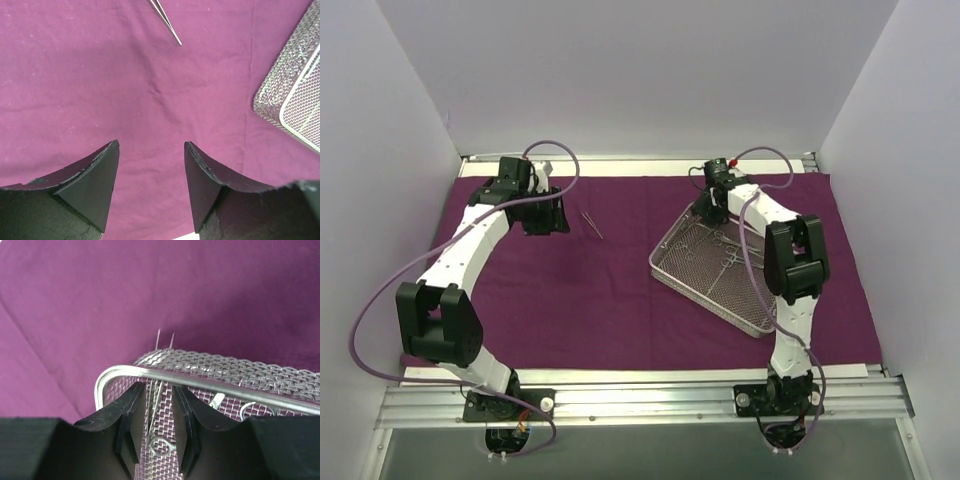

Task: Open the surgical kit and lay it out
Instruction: Pick up the medical item from the container.

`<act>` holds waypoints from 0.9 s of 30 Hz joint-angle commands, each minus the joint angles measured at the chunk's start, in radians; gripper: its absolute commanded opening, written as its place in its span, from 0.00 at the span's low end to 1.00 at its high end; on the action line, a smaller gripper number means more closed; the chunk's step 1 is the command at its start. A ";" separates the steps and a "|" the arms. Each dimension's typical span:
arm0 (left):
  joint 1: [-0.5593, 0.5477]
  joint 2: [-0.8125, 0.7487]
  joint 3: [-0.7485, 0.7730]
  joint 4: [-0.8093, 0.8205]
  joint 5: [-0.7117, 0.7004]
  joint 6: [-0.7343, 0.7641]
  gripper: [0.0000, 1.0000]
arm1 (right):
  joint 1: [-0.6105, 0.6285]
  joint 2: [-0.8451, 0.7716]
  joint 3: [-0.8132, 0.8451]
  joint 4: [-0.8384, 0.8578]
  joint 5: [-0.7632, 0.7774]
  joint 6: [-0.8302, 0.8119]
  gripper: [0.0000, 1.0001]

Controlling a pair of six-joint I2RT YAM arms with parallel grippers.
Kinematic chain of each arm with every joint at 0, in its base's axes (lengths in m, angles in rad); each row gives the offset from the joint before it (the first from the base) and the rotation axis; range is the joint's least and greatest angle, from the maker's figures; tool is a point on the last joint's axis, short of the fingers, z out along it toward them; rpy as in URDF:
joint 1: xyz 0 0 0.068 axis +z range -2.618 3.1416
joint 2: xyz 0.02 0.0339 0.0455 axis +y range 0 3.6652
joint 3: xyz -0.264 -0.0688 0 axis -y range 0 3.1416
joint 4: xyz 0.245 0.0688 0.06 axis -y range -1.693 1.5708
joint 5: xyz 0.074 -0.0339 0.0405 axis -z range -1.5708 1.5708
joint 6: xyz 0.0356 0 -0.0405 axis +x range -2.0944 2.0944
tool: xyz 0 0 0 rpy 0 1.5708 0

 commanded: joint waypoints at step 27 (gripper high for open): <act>0.045 -0.041 0.018 -0.024 0.014 0.020 0.64 | 0.051 0.153 0.089 -0.158 0.068 0.055 0.12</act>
